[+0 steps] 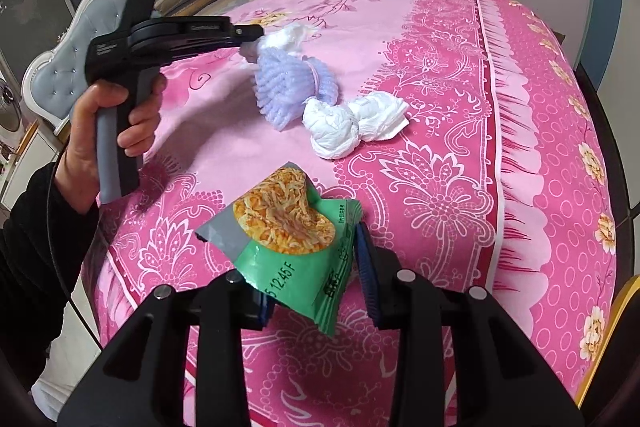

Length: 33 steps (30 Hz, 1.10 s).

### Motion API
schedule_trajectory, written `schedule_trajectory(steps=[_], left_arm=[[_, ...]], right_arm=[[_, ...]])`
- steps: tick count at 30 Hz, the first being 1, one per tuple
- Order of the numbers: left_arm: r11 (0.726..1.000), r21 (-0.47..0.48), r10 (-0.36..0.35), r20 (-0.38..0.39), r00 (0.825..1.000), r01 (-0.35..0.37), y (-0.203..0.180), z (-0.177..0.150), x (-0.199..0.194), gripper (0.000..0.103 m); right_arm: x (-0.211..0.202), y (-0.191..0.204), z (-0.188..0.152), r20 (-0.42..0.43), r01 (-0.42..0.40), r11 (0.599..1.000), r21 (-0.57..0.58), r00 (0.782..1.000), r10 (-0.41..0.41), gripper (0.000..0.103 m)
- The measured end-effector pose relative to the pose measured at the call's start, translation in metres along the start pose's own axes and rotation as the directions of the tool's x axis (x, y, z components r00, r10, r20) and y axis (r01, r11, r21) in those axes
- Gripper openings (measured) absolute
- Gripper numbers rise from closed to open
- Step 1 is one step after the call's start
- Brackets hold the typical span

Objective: Collect trash
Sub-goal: 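Carry the green noodle packet and white socks over the yellow bin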

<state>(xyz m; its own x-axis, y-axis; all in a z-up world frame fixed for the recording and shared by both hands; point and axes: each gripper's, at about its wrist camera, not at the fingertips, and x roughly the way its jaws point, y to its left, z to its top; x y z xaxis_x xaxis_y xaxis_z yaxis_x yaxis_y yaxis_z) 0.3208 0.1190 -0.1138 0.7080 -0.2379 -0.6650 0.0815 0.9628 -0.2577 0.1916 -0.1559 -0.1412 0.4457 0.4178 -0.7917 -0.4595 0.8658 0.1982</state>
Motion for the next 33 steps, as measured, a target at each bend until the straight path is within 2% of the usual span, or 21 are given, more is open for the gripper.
schedule_trajectory(steps=[9,15,25,33], left_arm=[[1.0,0.003,-0.017,0.042,0.999,0.016,-0.007,0.005,-0.036,0.013],[0.999,0.017,-0.035,0.068,0.997,0.033,-0.025,0.008,-0.057,0.013],[0.995,0.072,-0.08,0.093,0.992,0.073,-0.08,0.01,-0.088,0.013],[0.985,0.129,-0.133,0.114,0.985,0.117,-0.135,0.015,-0.111,0.013]], right_arm=[[-0.023,0.006,-0.001,0.037,0.001,1.0,0.007,0.999,-0.002,0.033],[-0.054,0.003,0.001,0.095,0.025,0.999,0.022,0.995,-0.027,0.033],[-0.124,-0.01,0.0,0.202,0.083,0.995,0.051,0.975,-0.092,0.033],[-0.178,-0.036,-0.009,0.262,0.138,0.982,0.129,0.95,-0.168,0.033]])
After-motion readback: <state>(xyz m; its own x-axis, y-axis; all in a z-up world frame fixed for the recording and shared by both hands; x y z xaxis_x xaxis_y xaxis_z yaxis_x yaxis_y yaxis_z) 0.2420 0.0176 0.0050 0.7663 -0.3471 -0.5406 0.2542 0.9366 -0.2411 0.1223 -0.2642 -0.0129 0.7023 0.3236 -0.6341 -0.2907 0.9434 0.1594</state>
